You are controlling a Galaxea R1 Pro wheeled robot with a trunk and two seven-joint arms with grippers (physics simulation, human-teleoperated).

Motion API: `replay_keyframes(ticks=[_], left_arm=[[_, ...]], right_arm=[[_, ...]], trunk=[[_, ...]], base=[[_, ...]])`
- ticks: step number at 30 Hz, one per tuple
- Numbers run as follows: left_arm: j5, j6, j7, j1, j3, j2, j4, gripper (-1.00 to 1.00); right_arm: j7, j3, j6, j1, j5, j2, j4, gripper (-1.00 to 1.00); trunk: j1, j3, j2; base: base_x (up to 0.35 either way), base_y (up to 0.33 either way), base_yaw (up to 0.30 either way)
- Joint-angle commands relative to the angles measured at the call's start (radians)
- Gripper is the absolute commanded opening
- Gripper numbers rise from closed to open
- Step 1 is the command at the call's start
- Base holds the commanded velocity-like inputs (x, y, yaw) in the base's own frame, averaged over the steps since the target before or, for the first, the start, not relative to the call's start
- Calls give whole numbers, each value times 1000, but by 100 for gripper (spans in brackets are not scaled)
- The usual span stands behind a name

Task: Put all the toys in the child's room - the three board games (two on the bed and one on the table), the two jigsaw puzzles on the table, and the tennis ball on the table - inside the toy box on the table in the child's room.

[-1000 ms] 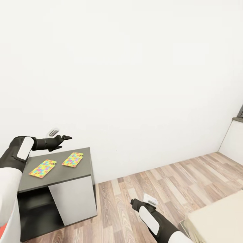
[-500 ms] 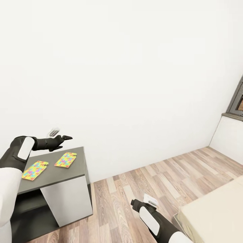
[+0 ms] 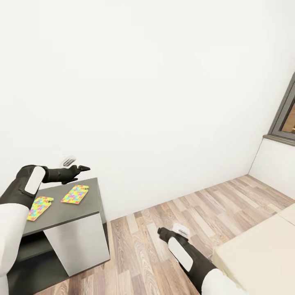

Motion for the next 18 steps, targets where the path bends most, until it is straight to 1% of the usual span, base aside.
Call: replay_keyframes(ticks=[1,2,4,6,11,18], left_arm=[[-10,0,-10,-1,-5,0,0,100],[-10,-4,-10,-1,-13,-1,0,100],[-10,-18,-11,-1,-39,-5,0,100],[-10,-24,-11,-1,-50,-9,0,100],[-11,-29,-10,-1,-59,-12,0,100],[-11,-35,-11,-1,-62,-14,0,100]], right_arm=[[-8,3,4,-6,-4,-4,-16,100],[-10,3,4,-10,-4,-9,-30,100],[-8,2,3,-16,-5,-34,-78,100],[-6,4,0,-14,-5,-52,-97,100],[-3,9,-4,-12,-3,-70,-111,100],[-2,8,-5,-11,-3,-79,-118,100]], trunk=[[1,-3,-2],[1,-3,-2],[1,-3,-2],[1,-3,-2],[1,-3,-2],[1,-3,-2]], base=[[0,0,-6],[0,0,-4],[0,0,-2],[0,0,-1],[0,0,0],[0,0,0]])
